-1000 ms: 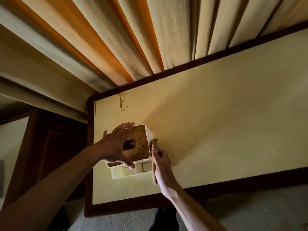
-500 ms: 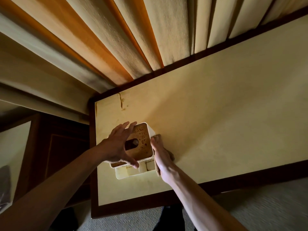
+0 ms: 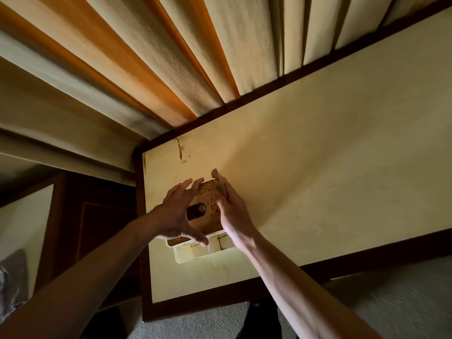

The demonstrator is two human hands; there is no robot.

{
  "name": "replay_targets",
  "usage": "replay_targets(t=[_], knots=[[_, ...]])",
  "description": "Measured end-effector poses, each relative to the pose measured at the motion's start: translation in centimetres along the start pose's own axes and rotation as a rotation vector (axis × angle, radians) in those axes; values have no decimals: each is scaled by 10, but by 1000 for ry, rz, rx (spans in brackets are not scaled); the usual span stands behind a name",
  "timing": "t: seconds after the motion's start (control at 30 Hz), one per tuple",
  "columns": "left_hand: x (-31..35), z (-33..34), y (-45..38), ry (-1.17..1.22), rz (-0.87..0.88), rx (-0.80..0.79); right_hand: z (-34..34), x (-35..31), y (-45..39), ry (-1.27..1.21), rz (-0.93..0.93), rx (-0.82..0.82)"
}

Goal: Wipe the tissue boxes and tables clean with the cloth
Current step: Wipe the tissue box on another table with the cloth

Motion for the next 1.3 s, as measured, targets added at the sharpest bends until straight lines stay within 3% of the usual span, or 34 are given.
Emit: replay_targets(t=[0.13,0.23,0.43,0.6,0.8,0.97,1.13,1.23,1.3], knots=[[-2,0,-2,0,9,16,4,2,31,73,-169,-10],[-1,0,-2,-2,9,17,4,20,41,54,-165,9],[-3,1,-4,18,18,29,4,51,52,13,60,15],[-1,1,-3,27,17,23,-14,74,46,-309,232,117],[-1,1,-3,24,10,14,-9,71,11,-295,330,30],[-1,2,-3,14,10,13,-12,57,-13,-224,390,53],[0,1,-3,1,8,11,-4,6,-19,-97,185,-94],[1,2,-3,-10,1,5,0,-8,-11,105,-32,-99],[0,2,-4,-3,6,13,0,-5,0,123,-71,-89]])
Point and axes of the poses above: each hand's wrist, its own y-axis away from the middle knuckle, its own z-axis out of the palm, x = y × z, the point moved 10 cm from there along -y, towards the middle knuckle, and after that the axes turned 13 degrees about -x, right-handed, at the moved point
